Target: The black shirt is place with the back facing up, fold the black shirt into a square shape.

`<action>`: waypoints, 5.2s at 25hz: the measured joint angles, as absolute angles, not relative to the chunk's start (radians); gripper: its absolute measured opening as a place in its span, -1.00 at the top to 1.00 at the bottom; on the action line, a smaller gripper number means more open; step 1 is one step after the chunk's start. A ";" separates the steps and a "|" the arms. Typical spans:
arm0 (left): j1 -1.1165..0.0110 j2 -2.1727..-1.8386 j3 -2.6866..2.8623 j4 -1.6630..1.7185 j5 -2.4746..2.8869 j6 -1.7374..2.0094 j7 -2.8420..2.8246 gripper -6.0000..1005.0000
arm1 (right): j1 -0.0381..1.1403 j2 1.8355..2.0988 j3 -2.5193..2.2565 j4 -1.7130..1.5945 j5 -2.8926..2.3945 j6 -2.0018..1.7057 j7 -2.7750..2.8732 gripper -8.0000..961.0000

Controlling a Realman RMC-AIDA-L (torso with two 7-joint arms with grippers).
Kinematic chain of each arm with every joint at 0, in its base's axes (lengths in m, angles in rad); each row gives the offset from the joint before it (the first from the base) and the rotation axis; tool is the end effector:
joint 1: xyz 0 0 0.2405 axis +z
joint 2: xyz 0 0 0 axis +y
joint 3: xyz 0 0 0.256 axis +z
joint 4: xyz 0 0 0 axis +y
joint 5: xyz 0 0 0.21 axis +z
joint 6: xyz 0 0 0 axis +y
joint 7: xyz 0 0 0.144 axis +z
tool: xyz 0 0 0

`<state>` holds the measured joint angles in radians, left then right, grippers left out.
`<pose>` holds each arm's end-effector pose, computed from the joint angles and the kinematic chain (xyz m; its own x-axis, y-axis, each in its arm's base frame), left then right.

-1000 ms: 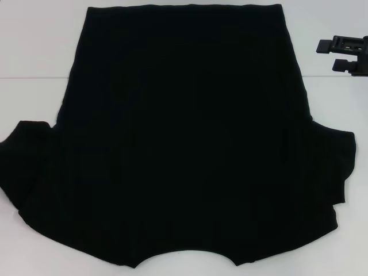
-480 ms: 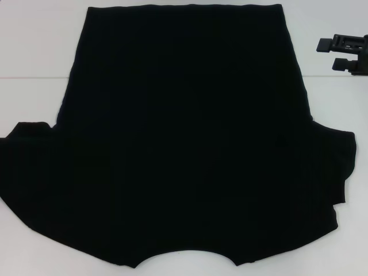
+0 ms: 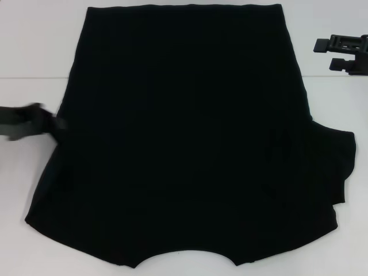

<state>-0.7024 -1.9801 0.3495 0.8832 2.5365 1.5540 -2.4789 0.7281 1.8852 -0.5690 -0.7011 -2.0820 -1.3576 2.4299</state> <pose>-0.2852 0.3822 0.0995 0.1456 0.8664 0.4777 0.9892 -0.1200 -0.0839 0.2428 0.4290 0.1100 0.1780 -0.7462 -0.6414 -0.9608 -0.2726 0.0506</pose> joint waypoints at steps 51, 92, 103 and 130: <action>-0.557 -1.977 0.212 0.811 2.258 1.723 -2.109 -0.91 | 0.644 1.881 -0.580 -0.713 -2.579 -1.496 2.541 0.10; -0.549 -1.979 0.200 0.801 2.219 1.699 -2.116 -0.86 | 0.672 1.904 -0.496 -0.685 -2.578 -1.322 2.556 0.98; -0.542 -1.978 0.192 0.801 2.192 1.705 -2.118 -0.84 | 0.684 1.892 -0.471 -0.723 -2.483 -1.331 2.543 0.98; -0.532 -1.973 0.150 0.801 2.178 1.700 -2.136 -0.81 | 0.844 1.930 -0.792 -0.732 -2.429 -1.340 2.453 0.85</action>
<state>-0.5323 -1.9726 0.1496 0.8010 2.1783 1.7003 -2.1364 0.8445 1.9300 -0.7922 -0.7316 -2.4293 -1.3404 2.4531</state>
